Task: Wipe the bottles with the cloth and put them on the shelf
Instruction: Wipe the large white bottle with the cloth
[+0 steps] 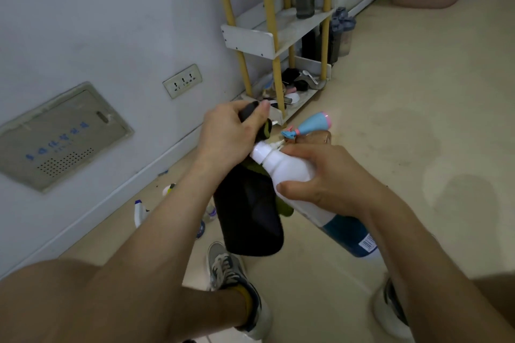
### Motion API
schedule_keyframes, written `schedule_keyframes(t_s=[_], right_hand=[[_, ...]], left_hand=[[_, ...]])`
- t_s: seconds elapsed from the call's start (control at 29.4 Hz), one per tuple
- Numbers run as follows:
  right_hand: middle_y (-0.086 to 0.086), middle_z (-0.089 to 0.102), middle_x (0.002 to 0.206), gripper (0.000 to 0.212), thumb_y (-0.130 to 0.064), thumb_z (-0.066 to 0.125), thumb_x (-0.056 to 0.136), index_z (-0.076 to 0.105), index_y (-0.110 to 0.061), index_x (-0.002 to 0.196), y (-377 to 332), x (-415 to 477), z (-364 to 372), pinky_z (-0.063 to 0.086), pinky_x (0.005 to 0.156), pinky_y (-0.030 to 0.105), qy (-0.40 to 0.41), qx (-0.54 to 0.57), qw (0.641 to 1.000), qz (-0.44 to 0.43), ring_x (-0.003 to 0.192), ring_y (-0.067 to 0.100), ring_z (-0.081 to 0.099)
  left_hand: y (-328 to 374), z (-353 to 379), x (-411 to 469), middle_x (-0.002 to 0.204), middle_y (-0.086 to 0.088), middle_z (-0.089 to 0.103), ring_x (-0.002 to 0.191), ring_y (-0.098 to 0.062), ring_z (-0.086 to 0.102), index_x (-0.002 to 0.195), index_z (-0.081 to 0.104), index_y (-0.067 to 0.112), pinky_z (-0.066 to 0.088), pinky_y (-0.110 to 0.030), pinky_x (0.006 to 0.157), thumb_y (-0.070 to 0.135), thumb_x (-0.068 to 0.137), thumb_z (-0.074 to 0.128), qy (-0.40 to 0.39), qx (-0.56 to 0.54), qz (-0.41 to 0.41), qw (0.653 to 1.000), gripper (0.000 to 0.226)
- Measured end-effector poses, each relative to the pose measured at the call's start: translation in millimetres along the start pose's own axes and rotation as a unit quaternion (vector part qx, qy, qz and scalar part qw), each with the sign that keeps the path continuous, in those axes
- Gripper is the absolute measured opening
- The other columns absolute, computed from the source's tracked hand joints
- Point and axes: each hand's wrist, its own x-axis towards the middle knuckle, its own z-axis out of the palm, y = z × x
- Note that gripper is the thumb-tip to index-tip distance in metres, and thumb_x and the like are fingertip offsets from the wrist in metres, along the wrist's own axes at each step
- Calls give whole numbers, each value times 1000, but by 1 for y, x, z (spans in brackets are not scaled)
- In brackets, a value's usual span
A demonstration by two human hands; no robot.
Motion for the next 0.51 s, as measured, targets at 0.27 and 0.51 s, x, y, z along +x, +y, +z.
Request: schedule_keyframes(t_s=[0.27,0.51], right_hand=[[-10,56,111,53,-38,73,81,56,-33,131,8,5,4,49,73,25,-18,92,995,38,96,8,55],[-11,52,109,59,-35,76,80,56,-29,135,8,5,-13,42,73,17,-40,-1,999,21,100,9,51]], left_hand=[[-9,-8,8,78,-8,70,72,-20,67,85,69,7,57,-34,76,26,97,58,-15,-440,-258,860,25],[-8,-8,-2,62,6,66,59,-4,62,80,69,17,51,-22,59,26,77,80,-147,-146,-106,972,15]])
